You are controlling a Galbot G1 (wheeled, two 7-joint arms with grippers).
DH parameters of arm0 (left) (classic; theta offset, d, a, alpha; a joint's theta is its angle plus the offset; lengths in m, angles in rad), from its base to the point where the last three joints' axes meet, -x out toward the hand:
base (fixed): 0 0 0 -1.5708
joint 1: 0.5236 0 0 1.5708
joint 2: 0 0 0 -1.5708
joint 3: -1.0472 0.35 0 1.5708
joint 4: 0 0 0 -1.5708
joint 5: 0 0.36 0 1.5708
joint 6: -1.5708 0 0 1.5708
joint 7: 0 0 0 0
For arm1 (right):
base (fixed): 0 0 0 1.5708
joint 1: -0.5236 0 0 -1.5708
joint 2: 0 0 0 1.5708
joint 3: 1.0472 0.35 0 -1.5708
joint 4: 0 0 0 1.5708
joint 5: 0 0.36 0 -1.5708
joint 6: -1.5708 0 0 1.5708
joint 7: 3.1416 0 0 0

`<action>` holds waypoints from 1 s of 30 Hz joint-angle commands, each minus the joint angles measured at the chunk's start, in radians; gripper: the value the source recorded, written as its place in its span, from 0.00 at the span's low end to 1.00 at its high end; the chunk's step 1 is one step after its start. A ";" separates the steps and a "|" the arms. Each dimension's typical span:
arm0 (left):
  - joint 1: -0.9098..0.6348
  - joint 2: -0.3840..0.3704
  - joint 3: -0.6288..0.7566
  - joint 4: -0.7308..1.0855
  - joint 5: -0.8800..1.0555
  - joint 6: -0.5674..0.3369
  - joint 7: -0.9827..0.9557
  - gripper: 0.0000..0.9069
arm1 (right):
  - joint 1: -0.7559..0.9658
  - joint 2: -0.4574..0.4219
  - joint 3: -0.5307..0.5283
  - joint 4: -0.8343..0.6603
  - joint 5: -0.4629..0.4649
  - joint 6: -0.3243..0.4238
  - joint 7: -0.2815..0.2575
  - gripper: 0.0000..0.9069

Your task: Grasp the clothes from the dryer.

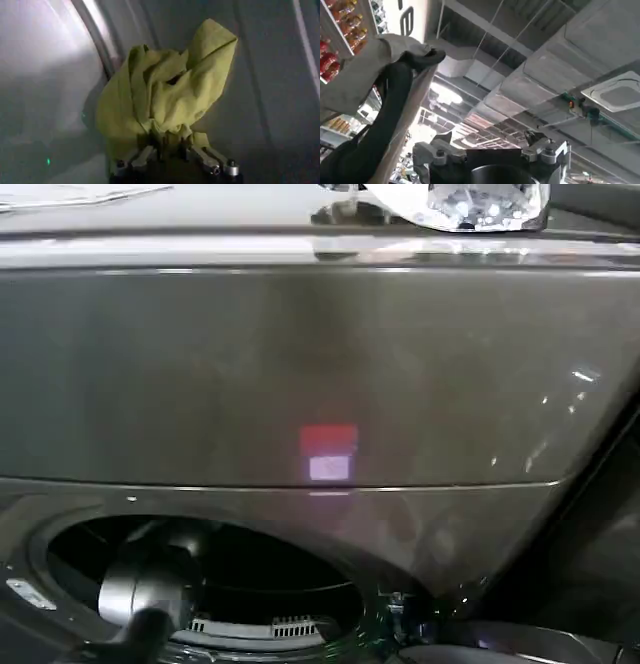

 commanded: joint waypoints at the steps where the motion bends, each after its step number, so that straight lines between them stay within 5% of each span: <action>1: 0.019 -0.003 0.017 -0.044 -0.146 -0.009 -0.031 0.00 | 0.002 -0.001 -0.002 0.003 0.001 -0.001 0.000 1.00; 4: 0.067 -0.008 0.114 -0.126 -0.399 0.005 -0.144 0.00 | 0.008 0.005 -0.005 0.009 0.001 0.000 0.000 1.00; 23: 0.245 -0.091 0.072 -0.468 -1.005 0.328 -0.728 0.00 | 0.014 0.022 -0.019 0.036 0.015 0.018 -0.007 1.00; 30: 0.298 -0.145 0.016 -0.576 -1.092 0.413 -0.854 0.00 | 0.017 0.025 -0.033 0.053 0.077 0.015 -0.005 1.00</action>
